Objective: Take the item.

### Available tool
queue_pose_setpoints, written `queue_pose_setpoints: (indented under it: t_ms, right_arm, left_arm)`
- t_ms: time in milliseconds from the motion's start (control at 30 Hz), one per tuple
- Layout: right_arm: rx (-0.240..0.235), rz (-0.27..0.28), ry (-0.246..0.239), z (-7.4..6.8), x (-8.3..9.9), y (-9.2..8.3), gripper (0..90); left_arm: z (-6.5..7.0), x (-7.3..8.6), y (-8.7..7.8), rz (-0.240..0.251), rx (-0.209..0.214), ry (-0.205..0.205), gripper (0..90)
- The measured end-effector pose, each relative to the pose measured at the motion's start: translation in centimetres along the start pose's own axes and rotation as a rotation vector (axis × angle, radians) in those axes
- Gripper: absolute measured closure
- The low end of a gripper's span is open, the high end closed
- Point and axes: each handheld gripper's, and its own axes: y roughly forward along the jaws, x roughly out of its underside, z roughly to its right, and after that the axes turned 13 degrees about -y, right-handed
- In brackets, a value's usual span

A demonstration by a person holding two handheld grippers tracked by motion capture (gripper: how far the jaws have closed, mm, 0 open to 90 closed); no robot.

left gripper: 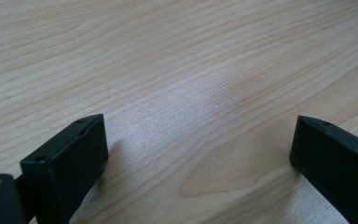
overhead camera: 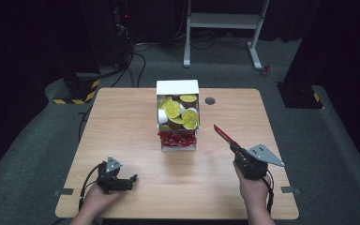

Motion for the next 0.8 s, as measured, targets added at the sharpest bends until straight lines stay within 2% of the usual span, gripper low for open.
queue_pose_setpoints:
  t_ms: [300, 567, 800]
  right_arm:
    - [0.025, -0.008, -0.006, 1.1, -0.5, 1.2, 88.8]
    - [0.054, -0.024, -0.025, 1.4, -1.2, 3.0, 88.8]
    - [0.063, -0.037, -0.023, 1.7, -1.8, 4.0, 88.8]
  left_arm:
    - [0.0, 0.0, 0.0, 0.0, 0.002, -0.003, 4.6]
    - [0.0, 0.0, 0.0, -0.001, 0.004, -0.004, 4.6]
    - [0.0, 0.0, 0.0, -0.002, 0.004, -0.003, 4.5]
